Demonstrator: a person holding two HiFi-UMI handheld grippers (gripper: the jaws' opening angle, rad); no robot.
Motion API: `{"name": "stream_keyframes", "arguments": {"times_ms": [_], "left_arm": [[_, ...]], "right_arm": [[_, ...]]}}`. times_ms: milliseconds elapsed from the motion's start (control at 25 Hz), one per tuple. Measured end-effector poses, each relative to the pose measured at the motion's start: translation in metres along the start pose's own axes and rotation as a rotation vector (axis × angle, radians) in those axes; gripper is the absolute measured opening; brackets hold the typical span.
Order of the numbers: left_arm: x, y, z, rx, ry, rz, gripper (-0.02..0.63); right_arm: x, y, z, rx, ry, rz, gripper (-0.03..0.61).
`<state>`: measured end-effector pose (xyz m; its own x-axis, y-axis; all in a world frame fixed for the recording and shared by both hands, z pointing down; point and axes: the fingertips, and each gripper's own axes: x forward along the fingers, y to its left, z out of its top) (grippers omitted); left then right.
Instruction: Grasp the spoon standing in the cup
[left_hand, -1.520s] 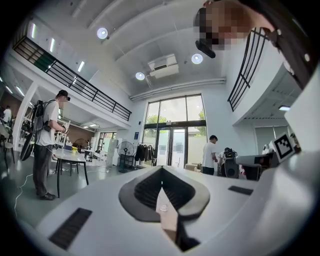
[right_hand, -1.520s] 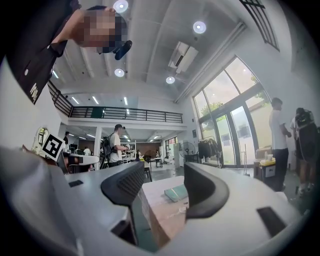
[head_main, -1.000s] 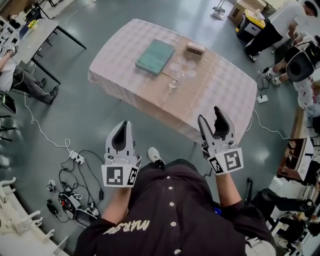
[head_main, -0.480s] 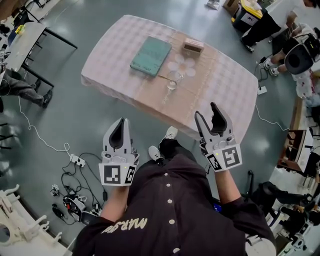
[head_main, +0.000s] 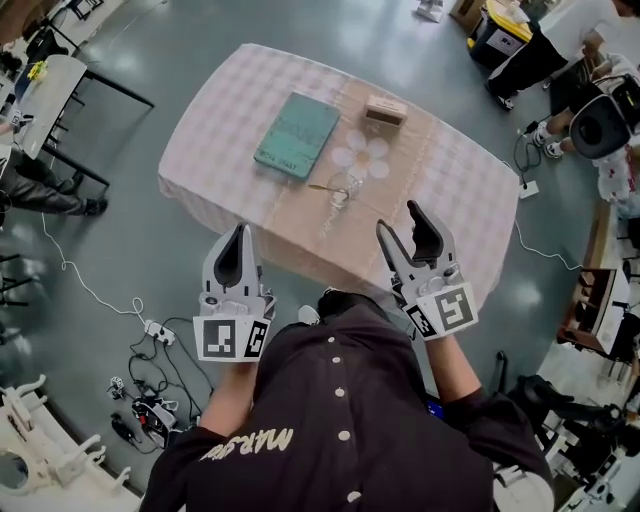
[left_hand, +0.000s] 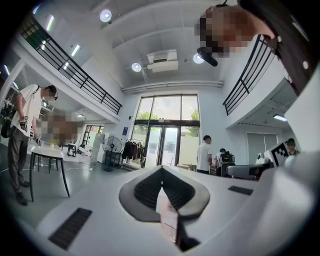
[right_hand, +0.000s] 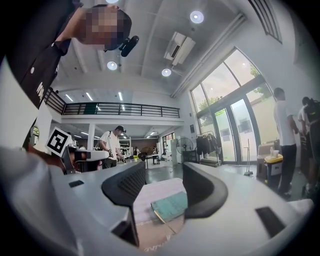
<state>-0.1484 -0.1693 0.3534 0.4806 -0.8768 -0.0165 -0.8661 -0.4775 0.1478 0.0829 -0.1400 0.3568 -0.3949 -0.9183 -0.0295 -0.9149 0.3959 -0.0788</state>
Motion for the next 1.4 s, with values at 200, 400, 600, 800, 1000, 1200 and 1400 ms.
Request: {"name": "stream_keyframes", "arguments": {"times_ms": [200, 400, 600, 800, 1000, 1200, 1400], "left_arm": [[0.034, -0.003, -0.005, 0.004, 0.024, 0.006, 0.009], [0.048, 0.001, -0.014, 0.010, 0.045, 0.029, 0.009], [0.057, 0.006, -0.023, 0.012, 0.077, 0.026, 0.010], [0.075, 0.015, -0.028, 0.016, 0.095, -0.010, 0.009], [0.091, 0.022, -0.031, 0.009, 0.122, -0.064, 0.009], [0.102, 0.022, -0.041, 0.003, 0.157, -0.114, 0.010], [0.112, 0.022, -0.055, -0.007, 0.189, -0.146, 0.009]], "right_arm": [[0.014, -0.023, -0.008, -0.033, 0.031, 0.022, 0.218], [0.028, -0.032, -0.029, -0.062, 0.088, 0.061, 0.218], [0.045, -0.018, -0.056, -0.087, 0.156, 0.118, 0.218], [0.071, -0.004, -0.083, -0.158, 0.230, 0.169, 0.218], [0.089, 0.011, -0.130, -0.192, 0.368, 0.144, 0.216], [0.106, 0.020, -0.173, -0.171, 0.402, 0.078, 0.213], [0.117, 0.026, -0.212, -0.208, 0.452, 0.030, 0.204]]}}
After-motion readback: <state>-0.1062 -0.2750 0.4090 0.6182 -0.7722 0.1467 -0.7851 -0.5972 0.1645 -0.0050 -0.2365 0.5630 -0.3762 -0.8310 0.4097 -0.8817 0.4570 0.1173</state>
